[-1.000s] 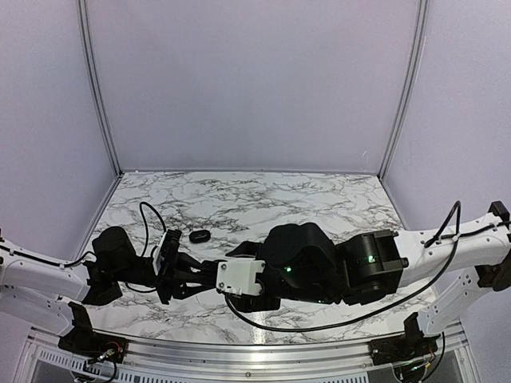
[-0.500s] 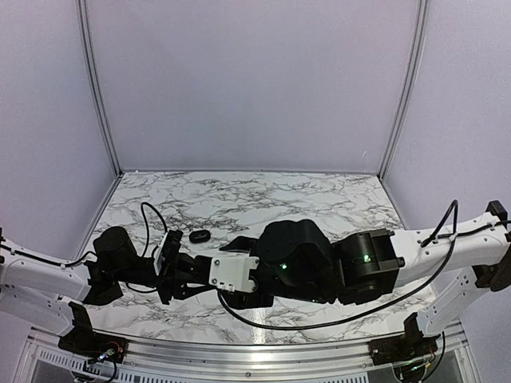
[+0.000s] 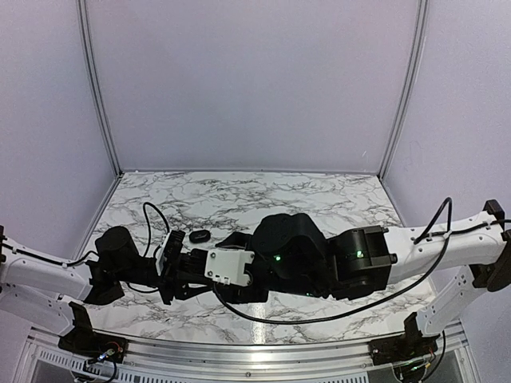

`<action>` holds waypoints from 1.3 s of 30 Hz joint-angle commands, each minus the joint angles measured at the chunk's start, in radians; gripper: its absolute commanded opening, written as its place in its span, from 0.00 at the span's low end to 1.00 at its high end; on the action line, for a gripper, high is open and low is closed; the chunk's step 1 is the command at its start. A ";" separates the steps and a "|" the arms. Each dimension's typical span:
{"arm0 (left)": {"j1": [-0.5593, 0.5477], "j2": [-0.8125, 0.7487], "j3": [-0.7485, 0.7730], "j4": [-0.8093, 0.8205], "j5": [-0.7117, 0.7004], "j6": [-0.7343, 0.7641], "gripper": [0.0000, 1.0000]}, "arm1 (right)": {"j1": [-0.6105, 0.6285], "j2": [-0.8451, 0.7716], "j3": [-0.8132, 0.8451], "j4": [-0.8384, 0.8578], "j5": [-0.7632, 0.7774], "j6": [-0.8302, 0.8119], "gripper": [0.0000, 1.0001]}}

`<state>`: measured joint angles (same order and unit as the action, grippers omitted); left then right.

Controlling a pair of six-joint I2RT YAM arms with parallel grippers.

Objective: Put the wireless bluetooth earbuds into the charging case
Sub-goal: Adjust the right earbud in the right side groove of the charging case.

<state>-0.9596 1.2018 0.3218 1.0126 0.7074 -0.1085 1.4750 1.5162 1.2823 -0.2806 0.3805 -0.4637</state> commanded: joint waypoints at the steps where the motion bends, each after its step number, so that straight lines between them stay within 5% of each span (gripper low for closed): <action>1: -0.008 -0.007 0.025 0.031 0.024 0.001 0.00 | -0.009 -0.021 0.046 0.004 -0.049 0.017 0.69; 8: -0.008 0.007 0.033 0.032 0.054 -0.015 0.00 | -0.007 -0.115 0.014 -0.029 -0.150 0.012 0.70; 39: -0.008 0.027 0.057 0.036 0.096 -0.032 0.00 | 0.034 -0.040 -0.009 -0.116 -0.008 -0.026 0.69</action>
<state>-0.9634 1.2247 0.3473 1.0191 0.7860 -0.1322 1.5013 1.4704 1.2762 -0.4000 0.3458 -0.4831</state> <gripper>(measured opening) 0.223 0.694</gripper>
